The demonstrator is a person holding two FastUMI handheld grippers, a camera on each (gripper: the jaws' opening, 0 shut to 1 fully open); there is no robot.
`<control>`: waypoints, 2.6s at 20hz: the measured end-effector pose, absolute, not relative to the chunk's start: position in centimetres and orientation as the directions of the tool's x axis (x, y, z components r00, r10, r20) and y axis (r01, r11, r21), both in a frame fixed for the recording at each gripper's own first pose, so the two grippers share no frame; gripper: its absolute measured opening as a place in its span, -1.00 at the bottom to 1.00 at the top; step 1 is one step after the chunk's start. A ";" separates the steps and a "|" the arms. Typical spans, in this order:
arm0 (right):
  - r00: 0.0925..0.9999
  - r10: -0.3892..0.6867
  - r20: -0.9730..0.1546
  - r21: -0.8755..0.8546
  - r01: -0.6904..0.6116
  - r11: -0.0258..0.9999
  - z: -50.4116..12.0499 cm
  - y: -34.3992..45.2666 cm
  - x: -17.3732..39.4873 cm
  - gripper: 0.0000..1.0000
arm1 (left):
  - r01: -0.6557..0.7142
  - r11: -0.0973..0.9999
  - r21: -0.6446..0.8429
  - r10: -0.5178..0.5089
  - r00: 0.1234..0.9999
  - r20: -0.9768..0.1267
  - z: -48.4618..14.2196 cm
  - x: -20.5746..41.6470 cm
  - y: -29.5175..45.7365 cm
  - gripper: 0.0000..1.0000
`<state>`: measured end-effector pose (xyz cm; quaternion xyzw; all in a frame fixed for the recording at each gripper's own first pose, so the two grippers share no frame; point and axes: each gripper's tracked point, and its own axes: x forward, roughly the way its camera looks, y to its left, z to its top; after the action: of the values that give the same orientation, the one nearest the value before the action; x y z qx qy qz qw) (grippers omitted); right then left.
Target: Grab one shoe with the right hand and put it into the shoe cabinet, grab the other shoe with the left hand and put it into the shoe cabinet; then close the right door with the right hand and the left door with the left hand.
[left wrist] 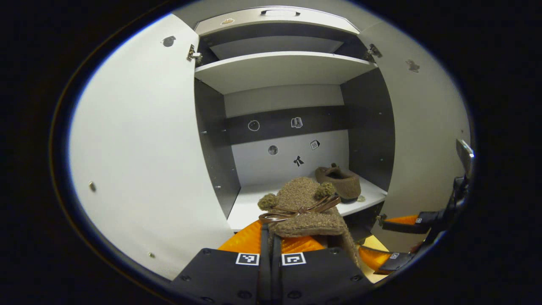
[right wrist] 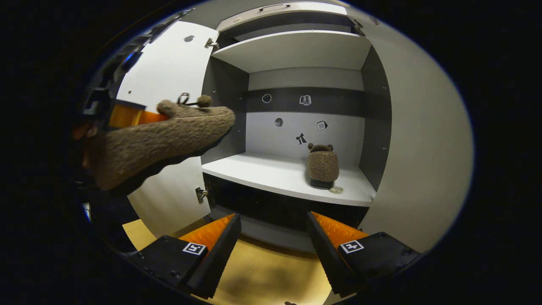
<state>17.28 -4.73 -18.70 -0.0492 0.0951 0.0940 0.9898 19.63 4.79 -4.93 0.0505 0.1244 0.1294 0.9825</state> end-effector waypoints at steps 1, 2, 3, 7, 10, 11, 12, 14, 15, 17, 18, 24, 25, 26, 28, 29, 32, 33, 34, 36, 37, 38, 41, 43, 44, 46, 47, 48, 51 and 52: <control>0.966 0.168 -0.196 -0.091 -0.189 0.978 -18.8 -5.0 17.3 0.97 | -0.230 0.966 0.115 0.251 0.940 -0.232 -4.7 21.6 5.2 -0.90; 0.967 0.161 -0.197 -0.101 -0.184 0.978 -19.0 -5.3 17.4 0.97 | -0.227 0.968 0.104 0.246 0.939 -0.239 -4.8 23.5 5.7 -0.90; 0.966 0.160 -0.202 -0.102 -0.183 0.978 -19.3 -5.4 17.4 0.97 | -0.228 0.968 0.100 0.246 0.939 -0.240 -4.9 25.6 6.3 -0.90; 0.960 0.157 -0.233 -0.078 -0.179 0.981 -20.3 -6.1 18.2 0.96 | -0.229 0.969 0.092 0.245 0.936 -0.252 -5.7 33.1 8.6 -0.90; 0.953 0.168 -0.254 -0.059 -0.189 0.980 -20.7 -6.3 19.5 0.96 | -0.216 0.974 0.069 0.226 0.932 -0.282 -7.1 38.2 9.9 -0.90; 0.953 0.169 -0.254 -0.062 -0.190 0.980 -20.7 -6.5 19.8 0.98 | -0.219 0.974 0.060 0.227 0.928 -0.297 -7.8 39.6 10.4 -0.90; 0.954 0.163 -0.251 -0.069 -0.186 0.980 -20.5 -6.8 19.9 0.98 | -0.223 0.973 0.057 0.230 0.921 -0.314 -8.4 40.9 10.8 -0.90; 0.956 0.156 -0.247 -0.067 -0.178 0.982 -20.3 -7.2 20.1 0.97 | -0.229 0.971 0.071 0.239 0.912 -0.332 -9.3 42.7 11.3 -0.90; 0.956 0.156 -0.248 -0.058 -0.175 0.983 -20.3 -7.3 20.1 0.96 | -0.225 0.971 0.080 0.239 0.908 -0.345 -9.9 43.5 11.3 -0.90; 0.955 0.157 -0.251 -0.040 -0.173 0.984 -20.1 -7.1 20.0 0.96 | -0.210 0.973 0.099 0.232 0.899 -0.372 -11.2 44.9 11.2 -0.91; 0.955 0.158 -0.250 -0.033 -0.171 0.985 -20.1 -7.3 20.4 0.96 | -0.204 0.973 0.108 0.230 0.895 -0.383 -11.8 45.4 11.2 -0.91; 0.964 0.144 -0.223 -0.039 -0.157 0.987 -19.1 -7.6 20.6 0.97 | -0.197 0.975 0.099 0.220 0.876 -0.428 -14.5 47.0 11.5 -0.84; 0.964 0.140 -0.228 -0.041 -0.153 0.987 -19.3 -7.8 20.6 0.98 | -0.201 0.974 0.102 0.226 0.873 -0.433 -14.8 47.0 11.7 -0.82; 0.963 0.135 -0.232 -0.038 -0.148 0.988 -19.4 -8.1 20.6 0.97 | -0.201 0.974 0.104 0.226 0.873 -0.432 -14.9 47.2 11.8 -0.77; 0.963 0.128 -0.237 -0.025 -0.138 0.990 -19.5 -8.4 20.7 0.97 | -0.190 0.975 0.118 0.222 0.880 -0.420 -14.4 47.0 11.8 -0.63; 0.964 0.126 -0.234 -0.027 -0.136 0.990 -19.4 -8.5 20.8 0.96 | -0.181 0.975 0.128 0.218 0.885 -0.411 -14.0 46.9 11.8 -0.55; 0.966 0.134 -0.220 -0.055 -0.150 0.987 -19.1 -8.4 20.7 0.97 | -0.160 0.976 0.149 0.206 0.901 -0.382 -12.9 45.9 11.7 0.22; 0.967 0.138 -0.215 -0.060 -0.154 0.986 -18.9 -8.3 20.8 0.97 | -0.158 0.976 0.148 0.203 0.905 -0.373 -12.6 45.3 11.8 0.31; 0.967 0.142 -0.210 -0.062 -0.158 0.986 -18.8 -8.2 20.8 0.97 | -0.162 0.975 0.150 0.206 0.911 -0.357 -12.2 44.6 11.9 0.49; 0.969 0.144 -0.202 -0.072 -0.161 0.984 -18.5 -7.9 20.5 0.97 | -0.167 0.972 0.163 0.213 0.921 -0.326 -11.4 43.0 12.2 0.90; 0.969 0.145 -0.199 -0.077 -0.163 0.984 -18.3 -7.7 20.3 0.96 | -0.159 0.975 0.156 0.200 0.935 -0.295 -10.1 41.9 11.4 0.94; 0.969 0.146 -0.197 -0.082 -0.165 0.983 -18.2 -7.4 19.9 0.97 | -0.145 0.978 0.149 0.180 0.949 -0.258 -8.7 41.2 10.8 0.91; 0.973 0.141 -0.180 -0.106 -0.161 0.981 -17.3 -6.4 18.3 0.96 | -0.108 0.989 0.104 0.124 0.980 -0.157 -4.3 37.4 8.6 0.93; 0.980 0.137 -0.148 -0.116 -0.155 0.981 -15.6 -5.5 16.7 0.97 | -0.052 0.997 0.062 0.058 0.994 -0.095 -1.6 33.9 6.2 0.92; 0.983 0.135 -0.126 -0.117 -0.149 0.982 -14.6 -5.1 15.7 0.98 | -0.033 0.998 0.051 0.036 0.998 -0.052 -0.2 31.8 5.4 1.00; 0.989 0.122 -0.090 -0.115 -0.132 0.985 -13.0 -4.5 13.6 0.97 | 0.014 1.000 0.023 -0.016 0.999 0.052 3.0 27.3 3.2 1.00; 0.991 0.110 -0.075 -0.117 -0.119 0.986 -12.3 -4.3 12.5 0.96 | 0.047 0.999 0.004 -0.047 0.994 0.094 4.1 24.6 2.0 1.00; 0.993 0.097 -0.062 -0.119 -0.104 0.987 -11.6 -4.2 11.3 0.97 | 0.075 0.997 -0.013 -0.073 0.989 0.128 5.2 22.1 1.4 1.00; 0.996 0.082 -0.030 -0.079 -0.084 0.993 -9.2 -3.7 7.4 0.97 | 0.088 0.996 -0.019 -0.084 0.981 0.176 6.6 15.8 0.5 0.99; 0.997 0.075 -0.011 -0.062 -0.075 0.995 -8.2 -3.6 5.9 0.97 | 0.095 0.995 -0.009 -0.092 0.979 0.182 6.8 13.9 0.2 0.99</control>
<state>5.91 -3.64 -8.17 -0.0310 0.0046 0.0375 0.9988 13.88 0.21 6.79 -0.0090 -0.0910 -0.0468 0.9947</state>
